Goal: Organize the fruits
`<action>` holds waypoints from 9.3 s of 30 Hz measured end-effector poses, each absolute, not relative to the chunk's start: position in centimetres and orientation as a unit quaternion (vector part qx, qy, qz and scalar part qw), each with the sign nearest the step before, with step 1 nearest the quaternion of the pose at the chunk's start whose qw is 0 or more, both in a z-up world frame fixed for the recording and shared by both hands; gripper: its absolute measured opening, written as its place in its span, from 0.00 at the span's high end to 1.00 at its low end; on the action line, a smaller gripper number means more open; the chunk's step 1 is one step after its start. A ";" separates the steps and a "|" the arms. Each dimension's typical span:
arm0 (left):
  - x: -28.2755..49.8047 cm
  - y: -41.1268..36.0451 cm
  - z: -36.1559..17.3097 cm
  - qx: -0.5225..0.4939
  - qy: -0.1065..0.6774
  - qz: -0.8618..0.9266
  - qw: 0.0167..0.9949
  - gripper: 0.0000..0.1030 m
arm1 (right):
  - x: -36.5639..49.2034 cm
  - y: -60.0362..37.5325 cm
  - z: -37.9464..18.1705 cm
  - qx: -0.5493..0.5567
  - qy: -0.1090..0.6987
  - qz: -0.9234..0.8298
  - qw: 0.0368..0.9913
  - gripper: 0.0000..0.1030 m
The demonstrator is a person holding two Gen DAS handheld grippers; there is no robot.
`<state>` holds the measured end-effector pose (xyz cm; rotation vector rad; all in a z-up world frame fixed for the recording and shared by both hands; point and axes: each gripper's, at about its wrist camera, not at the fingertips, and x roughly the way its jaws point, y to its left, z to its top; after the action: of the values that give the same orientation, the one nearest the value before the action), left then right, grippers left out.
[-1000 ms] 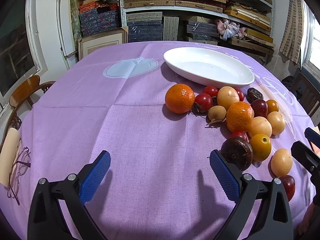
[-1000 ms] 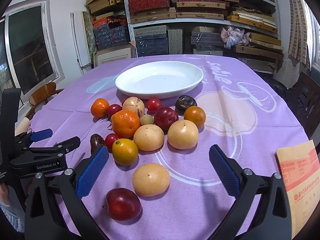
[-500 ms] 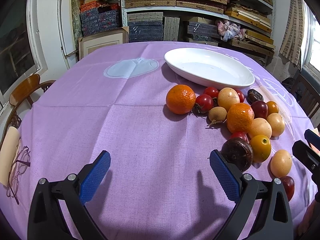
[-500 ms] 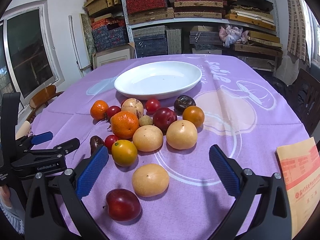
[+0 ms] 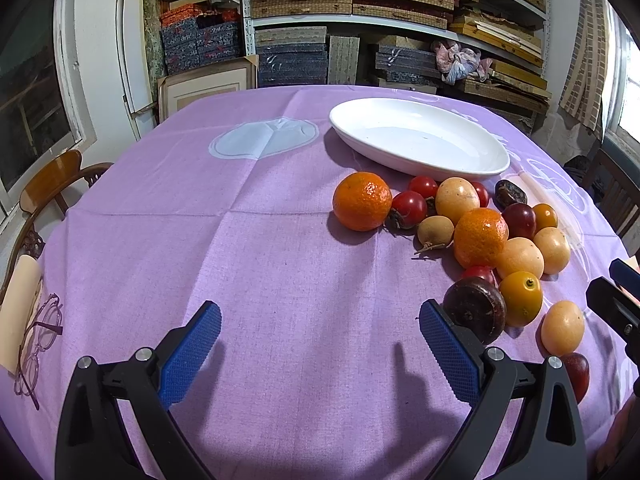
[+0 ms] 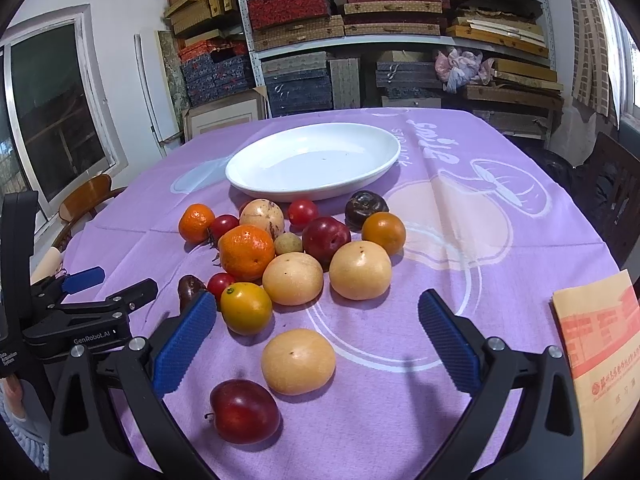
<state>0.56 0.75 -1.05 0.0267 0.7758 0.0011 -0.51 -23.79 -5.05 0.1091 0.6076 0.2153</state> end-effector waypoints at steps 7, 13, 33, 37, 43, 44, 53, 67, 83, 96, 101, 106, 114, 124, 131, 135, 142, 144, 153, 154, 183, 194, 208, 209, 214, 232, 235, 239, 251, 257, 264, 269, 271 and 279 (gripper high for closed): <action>0.6 0.7 -1.0 0.012 0.379 0.001 0.925 0.03 | -0.5 -23.7 -5.0 0.055 0.300 0.109 0.946 0.04; 0.6 0.8 -1.0 0.011 0.378 0.002 0.926 0.03 | -0.6 -23.7 -4.9 0.060 0.299 0.108 0.946 0.04; 0.4 0.9 -0.9 0.009 0.376 0.004 0.927 0.03 | -0.7 -23.8 -4.8 0.059 0.296 0.109 0.947 0.04; 0.5 1.0 -0.9 0.003 0.378 0.000 0.926 0.03 | -0.8 -23.9 -4.7 0.062 0.290 0.113 0.948 0.04; 0.4 0.9 -1.0 -0.004 0.382 -0.018 0.924 0.03 | -0.9 -23.6 -4.6 0.054 0.290 0.117 0.948 0.04; 0.4 0.9 -1.0 -0.007 0.384 -0.023 0.923 0.03 | -0.9 -23.5 -4.7 0.053 0.293 0.117 0.947 0.04; -0.8 1.1 -1.2 -0.005 0.389 -0.036 0.920 0.03 | -4.5 -23.4 -5.3 0.030 0.328 0.155 0.931 0.04; -0.4 2.2 -1.6 -0.023 0.398 -0.016 0.917 0.03 | -5.2 -19.4 -6.9 -0.043 0.361 0.209 0.908 0.24; -0.5 1.8 -1.5 -0.026 0.395 -0.039 0.917 0.03 | -4.3 -19.8 -7.5 -0.044 0.369 0.223 0.901 0.63; 0.1 -4.8 -0.8 0.028 0.402 -0.134 0.905 0.03 | -2.2 -29.3 -4.7 0.046 0.312 0.150 0.937 0.62; 1.7 -5.7 -1.7 0.040 0.421 -0.112 0.899 0.03 | -1.9 -29.8 -5.5 0.063 0.311 0.158 0.935 0.62; 2.3 -4.6 -1.8 0.027 0.423 -0.081 0.902 0.03 | -1.8 -30.2 -5.8 0.080 0.309 0.167 0.933 0.61; 2.5 -6.1 -3.1 0.064 0.446 -0.090 0.888 0.30 | -2.1 -31.2 -5.7 0.106 0.298 0.177 0.932 0.61; 2.5 -6.3 -2.9 0.051 0.447 -0.114 0.886 0.74 | -1.9 -30.2 -6.1 0.082 0.316 0.172 0.929 0.60; 2.9 -6.6 -2.9 0.051 0.443 -0.112 0.888 0.74 | -0.8 -31.4 -7.1 0.100 0.348 0.155 0.919 0.58; 3.1 -6.6 -2.9 0.049 0.439 -0.109 0.890 0.74 | -0.4 -31.4 -7.4 0.103 0.358 0.165 0.913 0.59; 3.8 -5.7 -2.9 0.019 0.439 -0.120 0.890 0.74 | 0.5 -31.1 -8.1 0.108 0.381 0.178 0.901 0.63; 4.0 -5.6 -2.9 0.015 0.438 -0.123 0.890 0.74 | 0.6 -31.1 -8.0 0.112 0.381 0.181 0.900 0.63; 4.5 -5.5 -2.9 0.016 0.433 -0.128 0.892 0.76 | 0.4 -30.5 -8.0 0.108 0.383 0.188 0.898 0.64; 4.6 -5.2 -2.9 0.004 0.435 -0.134 0.890 0.76 | 0.3 -30.6 -7.9 0.108 0.383 0.190 0.898 0.64; 20.0 -6.2 0.9 0.012 0.435 -0.112 0.894 0.76 | 21.7 -24.3 -1.6 -0.010 0.389 0.162 0.907 0.64; 19.6 -4.9 1.8 -0.004 0.424 -0.105 0.899 0.58 | 20.2 -24.4 0.0 -0.012 0.331 0.148 0.932 0.43; 8.1 0.7 2.0 0.026 0.363 -0.052 0.930 0.12 | 1.4 -31.4 0.7 0.086 0.161 0.105 0.978 0.04; 8.0 0.3 1.5 0.038 0.363 -0.050 0.930 0.12 | 0.7 -31.6 0.2 0.093 0.160 0.105 0.977 0.04; 8.4 -1.4 0.7 0.058 0.357 -0.049 0.931 0.12 | -0.2 -32.3 -0.9 0.097 0.159 0.091 0.978 0.04; 11.0 2.1 -1.9 -0.001 0.396 -0.014 0.918 0.10 | 1.5 -31.5 -1.8 0.107 0.196 0.102 0.969 0.04; 11.0 2.9 -2.0 -0.037 0.401 -0.033 0.915 0.10 | 1.6 -31.6 -1.8 0.106 0.196 0.100 0.970 0.04; 10.5 3.3 -1.8 -0.053 0.407 -0.042 0.911 0.12 | 1.6 -31.7 -1.9 0.107 0.198 0.099 0.969 0.04; 7.5 6.0 -1.4 -0.054 0.404 -0.034 0.912 0.13 | 2.1 -31.5 -2.3 0.099 0.211 0.105 0.967 0.04; 7.9 5.7 -1.7 -0.043 0.402 -0.034 0.914 0.20 | 2.3 -31.5 -2.5 0.100 0.213 0.103 0.966 0.04; 8.5 5.1 -1.9 -0.034 0.403 -0.048 0.913 0.43 | 2.3 -31.3 -2.6 0.093 0.215 0.105 0.967 0.04; 8.6 4.7 -2.1 -0.029 0.411 -0.056 0.910 0.54 | 2.3 -30.9 -2.7 0.086 0.219 0.114 0.965 0.04; 8.6 4.7 -2.1 -0.030 0.411 -0.057 0.910 0.54 | 2.3 -30.6 -2.8 0.081 0.220 0.118 0.965 0.04; 8.8 4.4 -2.0 -0.024 0.410 -0.055 0.910 0.54 | 1.4 -27.3 -4.0 0.035 0.294 0.177 0.939 0.04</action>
<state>8.81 4.44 -1.97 -0.0491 0.8450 -0.1127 1.40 -27.31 -4.05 0.0706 0.6010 0.3615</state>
